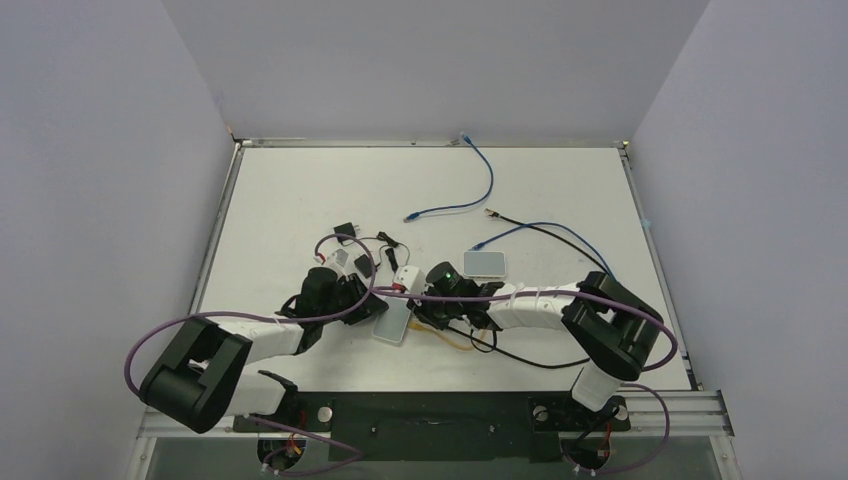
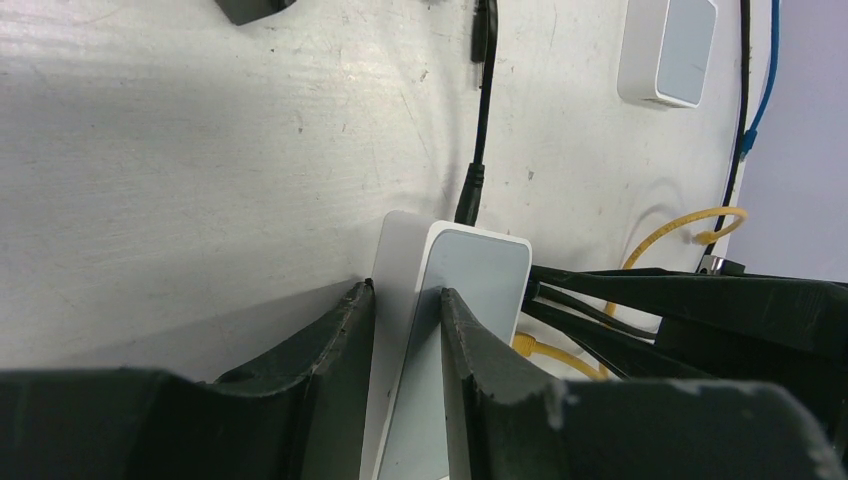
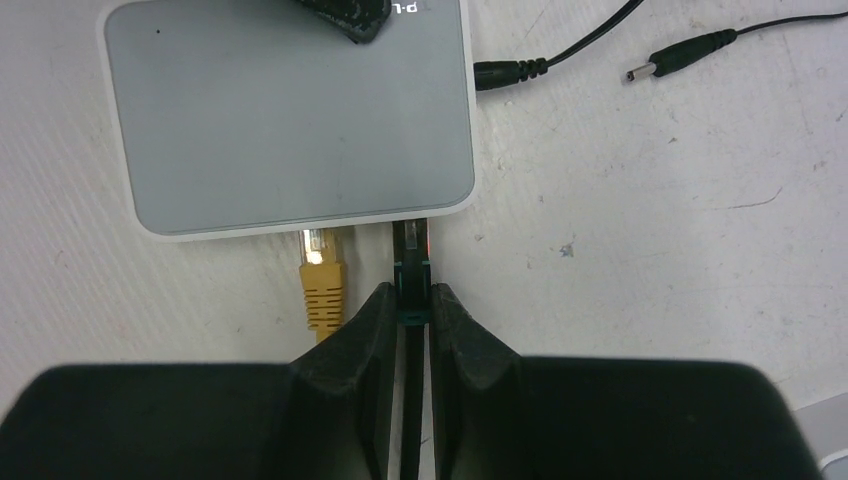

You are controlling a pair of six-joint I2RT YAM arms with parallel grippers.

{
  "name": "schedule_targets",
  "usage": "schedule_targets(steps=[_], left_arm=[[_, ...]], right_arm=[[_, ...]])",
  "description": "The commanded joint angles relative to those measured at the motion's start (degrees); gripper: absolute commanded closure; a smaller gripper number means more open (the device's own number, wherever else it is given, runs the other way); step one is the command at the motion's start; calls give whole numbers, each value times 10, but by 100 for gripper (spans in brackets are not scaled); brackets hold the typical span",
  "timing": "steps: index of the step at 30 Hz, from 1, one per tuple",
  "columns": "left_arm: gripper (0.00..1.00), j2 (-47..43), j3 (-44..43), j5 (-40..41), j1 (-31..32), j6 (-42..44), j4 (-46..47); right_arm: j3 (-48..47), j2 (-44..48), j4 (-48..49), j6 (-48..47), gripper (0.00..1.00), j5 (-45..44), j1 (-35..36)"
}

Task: Insert the plug into the switch port
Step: Insert the connector into the switch port.

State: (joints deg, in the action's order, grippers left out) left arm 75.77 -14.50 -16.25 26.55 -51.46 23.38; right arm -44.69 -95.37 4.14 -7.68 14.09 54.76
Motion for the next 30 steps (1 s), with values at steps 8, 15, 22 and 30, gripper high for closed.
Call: schedule_targets(steps=[8, 15, 22, 30], left_arm=[[88, 63, 14, -142, 69, -6, -68], [91, 73, 16, -145, 74, -10, -56], [93, 72, 19, -144, 78, -12, -52], [94, 72, 17, -145, 82, -13, -50]], right_arm=[[-111, -22, 279, -28, 100, 136, 5], [-144, -28, 270, -44, 100, 148, 4], [-163, -24, 256, -59, 100, 154, 1], [-158, -21, 259, -52, 100, 154, 1]])
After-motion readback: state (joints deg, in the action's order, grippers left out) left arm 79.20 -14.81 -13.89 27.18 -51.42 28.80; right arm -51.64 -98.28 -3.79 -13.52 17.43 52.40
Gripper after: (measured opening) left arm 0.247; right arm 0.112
